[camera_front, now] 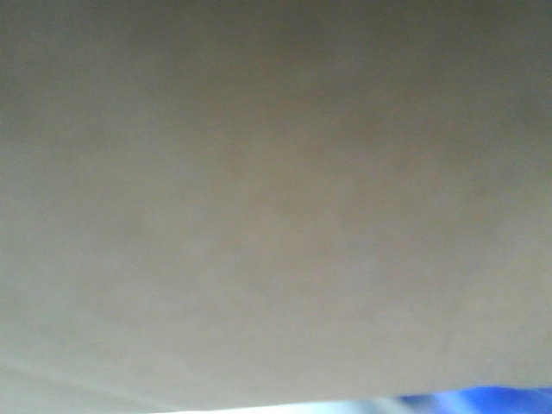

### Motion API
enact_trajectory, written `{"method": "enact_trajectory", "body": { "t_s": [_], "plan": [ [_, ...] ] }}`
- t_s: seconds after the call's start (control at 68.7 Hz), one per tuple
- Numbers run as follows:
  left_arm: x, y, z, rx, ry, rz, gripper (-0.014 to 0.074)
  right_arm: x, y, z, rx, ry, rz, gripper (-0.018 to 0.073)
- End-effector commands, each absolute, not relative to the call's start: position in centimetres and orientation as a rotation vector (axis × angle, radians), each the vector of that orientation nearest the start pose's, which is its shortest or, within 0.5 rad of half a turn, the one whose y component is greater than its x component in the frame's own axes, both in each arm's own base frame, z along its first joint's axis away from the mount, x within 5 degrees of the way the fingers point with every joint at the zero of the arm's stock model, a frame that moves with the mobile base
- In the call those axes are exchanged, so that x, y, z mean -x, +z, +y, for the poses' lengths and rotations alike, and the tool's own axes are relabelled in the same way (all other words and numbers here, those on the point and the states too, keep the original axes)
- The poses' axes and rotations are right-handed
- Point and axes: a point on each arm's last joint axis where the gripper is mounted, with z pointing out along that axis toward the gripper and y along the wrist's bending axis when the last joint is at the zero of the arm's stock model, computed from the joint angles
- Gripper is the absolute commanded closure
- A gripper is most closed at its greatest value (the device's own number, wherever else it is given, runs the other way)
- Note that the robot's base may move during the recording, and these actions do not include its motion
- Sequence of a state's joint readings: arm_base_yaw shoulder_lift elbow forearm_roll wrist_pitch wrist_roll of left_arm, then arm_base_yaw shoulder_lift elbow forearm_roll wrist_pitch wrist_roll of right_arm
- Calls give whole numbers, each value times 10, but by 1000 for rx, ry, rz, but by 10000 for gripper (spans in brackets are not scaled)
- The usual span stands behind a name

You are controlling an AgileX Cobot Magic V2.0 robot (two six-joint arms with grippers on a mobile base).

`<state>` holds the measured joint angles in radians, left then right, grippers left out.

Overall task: Grab box from left shelf to table start
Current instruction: 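Hold the box with both grippers while the base drives to the table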

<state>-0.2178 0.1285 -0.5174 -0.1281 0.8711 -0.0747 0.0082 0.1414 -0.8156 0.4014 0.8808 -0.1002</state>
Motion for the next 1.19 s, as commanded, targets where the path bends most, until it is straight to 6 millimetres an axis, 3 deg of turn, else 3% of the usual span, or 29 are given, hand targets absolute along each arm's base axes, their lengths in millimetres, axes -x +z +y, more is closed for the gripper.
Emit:
{"method": "enact_trajectory", "body": {
  "t_s": [0.0, 1.179],
  "plan": [
    [-19, 295, -11, -155, -293, 2022, 689, 23, 398, 27, 84, 405, 1560, 501],
    [-19, 295, -12, -154, -300, 2022, 689, 23, 398, 27, 84, 405, 1561, 501]
  ]
}}
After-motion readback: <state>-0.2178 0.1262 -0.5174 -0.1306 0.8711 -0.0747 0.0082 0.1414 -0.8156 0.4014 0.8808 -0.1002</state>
